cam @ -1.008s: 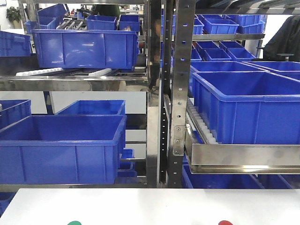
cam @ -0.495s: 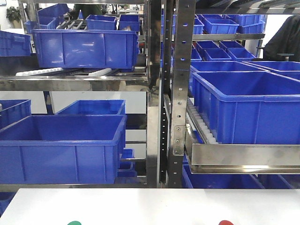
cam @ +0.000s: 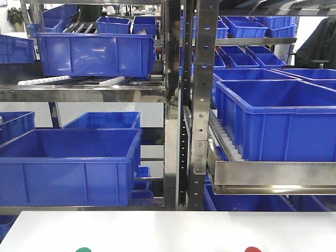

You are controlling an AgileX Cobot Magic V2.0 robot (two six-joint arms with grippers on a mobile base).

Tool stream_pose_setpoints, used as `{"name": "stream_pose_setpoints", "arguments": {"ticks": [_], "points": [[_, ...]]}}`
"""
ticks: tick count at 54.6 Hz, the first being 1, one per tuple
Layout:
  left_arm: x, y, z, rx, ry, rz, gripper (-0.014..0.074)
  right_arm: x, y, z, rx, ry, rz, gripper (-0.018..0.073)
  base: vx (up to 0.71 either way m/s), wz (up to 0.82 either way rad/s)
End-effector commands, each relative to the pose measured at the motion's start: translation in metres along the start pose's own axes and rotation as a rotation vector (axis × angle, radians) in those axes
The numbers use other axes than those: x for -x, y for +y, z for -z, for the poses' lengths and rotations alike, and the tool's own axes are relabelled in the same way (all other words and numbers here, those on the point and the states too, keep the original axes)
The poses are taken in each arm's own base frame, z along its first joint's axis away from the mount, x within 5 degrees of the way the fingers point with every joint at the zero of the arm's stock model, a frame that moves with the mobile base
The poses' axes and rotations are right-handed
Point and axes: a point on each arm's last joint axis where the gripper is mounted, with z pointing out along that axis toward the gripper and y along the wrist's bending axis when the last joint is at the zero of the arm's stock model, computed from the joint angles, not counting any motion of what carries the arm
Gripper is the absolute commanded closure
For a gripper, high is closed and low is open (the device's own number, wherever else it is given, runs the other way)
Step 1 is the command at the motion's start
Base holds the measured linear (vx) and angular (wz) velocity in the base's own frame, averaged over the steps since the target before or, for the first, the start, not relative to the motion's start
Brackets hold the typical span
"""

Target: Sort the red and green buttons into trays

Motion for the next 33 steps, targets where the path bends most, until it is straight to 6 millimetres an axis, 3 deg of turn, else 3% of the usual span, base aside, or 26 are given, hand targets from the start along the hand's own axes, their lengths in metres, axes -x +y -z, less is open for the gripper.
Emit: {"name": "stream_pose_setpoints", "arguments": {"ticks": [1,11,19,33], "points": [[0.008,0.001,-0.012,0.004,0.002,0.003,0.06,0.009,0.0,-0.012,-0.002,-0.005,0.008,0.0564,0.0,0.0],[-0.009,0.0,-0.034,-0.007,0.163,-0.001,0.0577,-0.005,0.0,-0.034,-0.008,0.133,0.008,0.055,0.0,0.0],[-0.019,-0.001,-0.047,-0.012,0.249,-0.001,0.0501,-0.014,-0.001,-0.045,-0.011,0.211,0.008,0.0495,0.0,0.0],[-0.039,-0.002,-0.063,-0.024,0.408,0.004,0.0195,-0.024,-0.001,-0.056,-0.014,0.288,0.008,0.0297,0.0,0.0]]}}
